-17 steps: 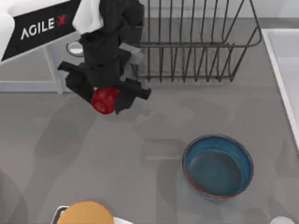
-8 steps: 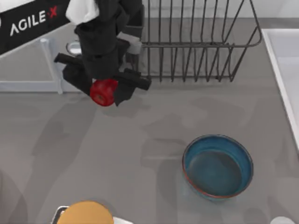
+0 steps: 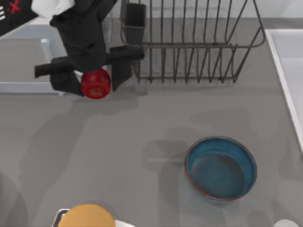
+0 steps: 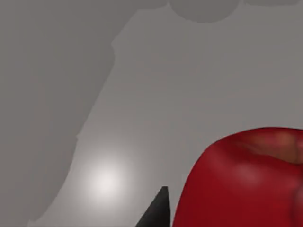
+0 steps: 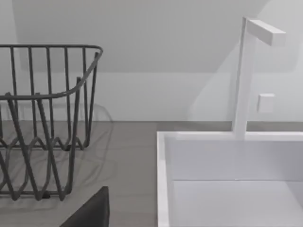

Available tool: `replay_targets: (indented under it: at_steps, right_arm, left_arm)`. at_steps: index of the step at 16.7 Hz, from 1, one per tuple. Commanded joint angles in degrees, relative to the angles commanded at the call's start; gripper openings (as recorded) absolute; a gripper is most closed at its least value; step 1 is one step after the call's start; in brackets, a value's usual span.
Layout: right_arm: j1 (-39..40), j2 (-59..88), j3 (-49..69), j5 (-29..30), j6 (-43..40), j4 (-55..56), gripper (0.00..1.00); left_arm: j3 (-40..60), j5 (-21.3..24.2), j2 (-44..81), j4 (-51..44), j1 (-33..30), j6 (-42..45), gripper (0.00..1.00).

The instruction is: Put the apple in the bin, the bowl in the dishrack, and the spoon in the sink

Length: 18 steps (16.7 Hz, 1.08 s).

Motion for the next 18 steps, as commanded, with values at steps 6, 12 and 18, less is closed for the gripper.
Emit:
replay_targets:
  at_steps: [6,12,18]
  right_arm:
    - [0.0,0.0,0.0,0.0,0.0,0.0,1.0]
    - [0.0,0.0,0.0,0.0,0.0,0.0,1.0]
    - [0.0,0.0,0.0,0.0,0.0,0.0,1.0]
  left_arm:
    - [-8.41,-1.68,-6.63,-3.0,5.53,-44.49,0.0]
    - [-17.77,-7.02,-10.46,-9.11,14.15,-90.5,0.0]
    - [-22.7,-13.94,-14.86,-13.22,23.59,-121.28,0.0]
